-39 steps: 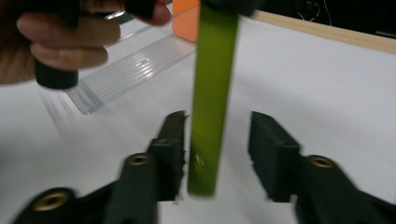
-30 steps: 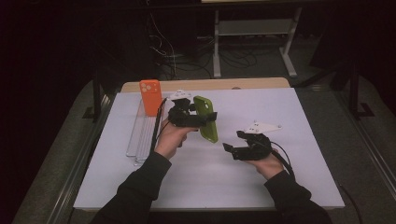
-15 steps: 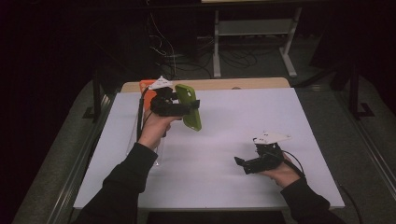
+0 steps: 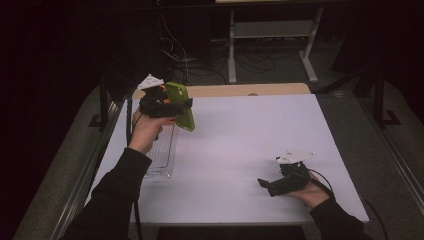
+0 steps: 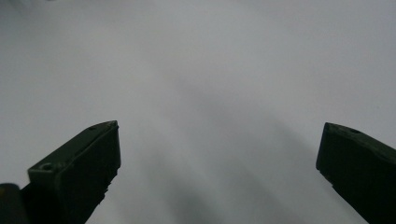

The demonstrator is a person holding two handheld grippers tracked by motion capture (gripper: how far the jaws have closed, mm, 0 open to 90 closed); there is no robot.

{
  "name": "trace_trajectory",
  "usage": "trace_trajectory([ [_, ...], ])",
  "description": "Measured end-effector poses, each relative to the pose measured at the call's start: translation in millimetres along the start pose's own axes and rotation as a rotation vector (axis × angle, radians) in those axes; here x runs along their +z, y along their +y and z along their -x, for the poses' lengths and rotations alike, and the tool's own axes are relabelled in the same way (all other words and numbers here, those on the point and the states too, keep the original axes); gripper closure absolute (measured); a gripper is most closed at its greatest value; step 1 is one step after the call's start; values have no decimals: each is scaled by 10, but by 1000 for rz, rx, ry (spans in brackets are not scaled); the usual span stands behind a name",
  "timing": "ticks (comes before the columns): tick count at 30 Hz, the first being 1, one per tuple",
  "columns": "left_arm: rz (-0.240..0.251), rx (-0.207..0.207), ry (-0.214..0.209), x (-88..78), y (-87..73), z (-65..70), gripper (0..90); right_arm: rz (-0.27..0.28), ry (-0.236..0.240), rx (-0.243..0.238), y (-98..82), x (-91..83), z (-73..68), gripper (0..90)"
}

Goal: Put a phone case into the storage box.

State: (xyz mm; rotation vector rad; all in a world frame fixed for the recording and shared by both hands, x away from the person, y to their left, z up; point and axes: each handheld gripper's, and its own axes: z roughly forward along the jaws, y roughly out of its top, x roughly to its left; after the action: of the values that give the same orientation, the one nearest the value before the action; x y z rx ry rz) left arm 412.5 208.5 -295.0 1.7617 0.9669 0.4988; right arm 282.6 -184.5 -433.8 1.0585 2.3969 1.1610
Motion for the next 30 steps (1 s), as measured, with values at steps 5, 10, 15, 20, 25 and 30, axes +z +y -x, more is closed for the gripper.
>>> trace_trajectory([
  [5, -1, 6, 73, -50, 15, -152, 147, -10, 5, 1, -12, 10, -12, 0],
  [10, 6, 7, 152, -58, 26, -288, 147, -21, 6, -8, -13, 29, -17, 0],
  [15, -7, -11, 242, -1, 1, -407, 146, -21, 3, -12, -12, 36, -23, 0],
  [20, -32, -31, 344, 91, -44, -489, 145, -23, 7, -5, -10, 26, -40, 0],
  [25, -70, -49, 417, 240, -109, -527, 145, -15, 7, -13, -6, 18, -34, 0],
  [30, -107, -66, 480, 387, -195, -562, 143, -11, 11, -15, -3, 12, -44, 0],
])
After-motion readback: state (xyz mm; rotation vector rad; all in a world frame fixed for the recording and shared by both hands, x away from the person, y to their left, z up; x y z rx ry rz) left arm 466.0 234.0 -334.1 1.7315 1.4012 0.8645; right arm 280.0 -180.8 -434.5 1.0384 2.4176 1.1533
